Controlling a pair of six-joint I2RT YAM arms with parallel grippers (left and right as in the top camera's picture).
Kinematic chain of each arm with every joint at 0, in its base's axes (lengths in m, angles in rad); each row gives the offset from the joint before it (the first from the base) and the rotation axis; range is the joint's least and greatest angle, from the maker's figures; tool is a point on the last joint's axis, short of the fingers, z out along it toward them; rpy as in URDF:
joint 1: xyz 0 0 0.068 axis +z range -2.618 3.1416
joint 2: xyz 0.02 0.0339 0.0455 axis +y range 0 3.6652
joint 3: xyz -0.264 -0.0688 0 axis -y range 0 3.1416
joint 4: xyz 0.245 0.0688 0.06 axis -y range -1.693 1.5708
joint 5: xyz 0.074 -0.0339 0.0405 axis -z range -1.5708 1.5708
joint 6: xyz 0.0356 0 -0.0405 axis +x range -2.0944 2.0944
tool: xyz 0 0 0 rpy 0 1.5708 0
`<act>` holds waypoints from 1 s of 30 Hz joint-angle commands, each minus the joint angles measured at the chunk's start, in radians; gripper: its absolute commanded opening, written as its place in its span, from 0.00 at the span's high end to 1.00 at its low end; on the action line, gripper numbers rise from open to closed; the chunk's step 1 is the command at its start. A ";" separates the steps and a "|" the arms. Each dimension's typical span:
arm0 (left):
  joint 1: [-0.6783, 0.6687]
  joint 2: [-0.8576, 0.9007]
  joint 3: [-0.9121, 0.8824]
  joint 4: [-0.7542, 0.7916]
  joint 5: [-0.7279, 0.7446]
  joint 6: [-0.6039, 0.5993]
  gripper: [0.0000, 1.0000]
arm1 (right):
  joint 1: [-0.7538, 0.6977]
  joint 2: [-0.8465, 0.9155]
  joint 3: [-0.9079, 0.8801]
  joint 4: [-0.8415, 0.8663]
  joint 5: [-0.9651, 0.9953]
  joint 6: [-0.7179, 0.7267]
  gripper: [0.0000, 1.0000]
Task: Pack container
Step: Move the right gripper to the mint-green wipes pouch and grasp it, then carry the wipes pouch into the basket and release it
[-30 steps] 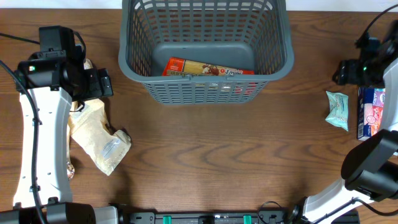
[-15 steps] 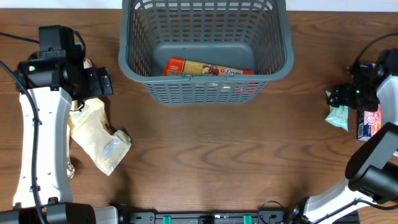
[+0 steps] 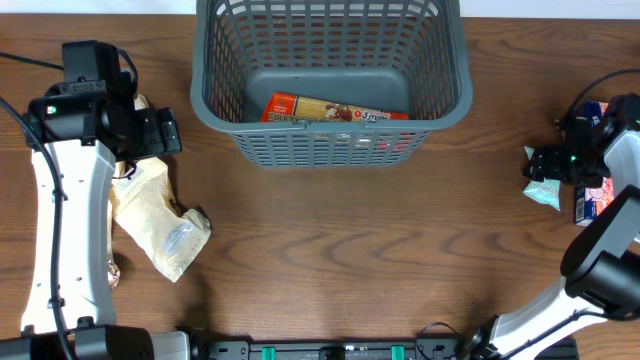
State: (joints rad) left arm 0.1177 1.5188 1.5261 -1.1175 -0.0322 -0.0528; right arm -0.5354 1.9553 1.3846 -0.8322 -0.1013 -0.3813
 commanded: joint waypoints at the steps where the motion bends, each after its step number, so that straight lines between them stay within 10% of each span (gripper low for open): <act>1: 0.001 0.004 0.000 0.001 -0.001 -0.013 0.01 | 0.000 0.048 -0.008 0.015 -0.020 -0.028 0.19; 8: 0.001 0.004 0.000 0.001 -0.001 -0.013 0.01 | 0.000 0.078 -0.008 0.056 -0.035 -0.027 0.29; 12: 0.001 0.004 0.000 0.001 -0.001 -0.013 0.01 | 0.000 0.078 -0.008 0.063 -0.038 -0.027 0.68; 18: 0.001 0.004 0.000 0.001 -0.001 -0.013 0.01 | 0.000 0.078 -0.008 0.054 -0.093 -0.027 0.89; 30: 0.001 0.004 0.000 0.000 -0.001 -0.013 0.01 | 0.060 -0.076 0.250 0.010 -0.255 0.029 0.99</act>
State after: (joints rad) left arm 0.1177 1.5188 1.5261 -1.1179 -0.0322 -0.0536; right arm -0.5167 2.0037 1.5063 -0.8188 -0.2924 -0.3771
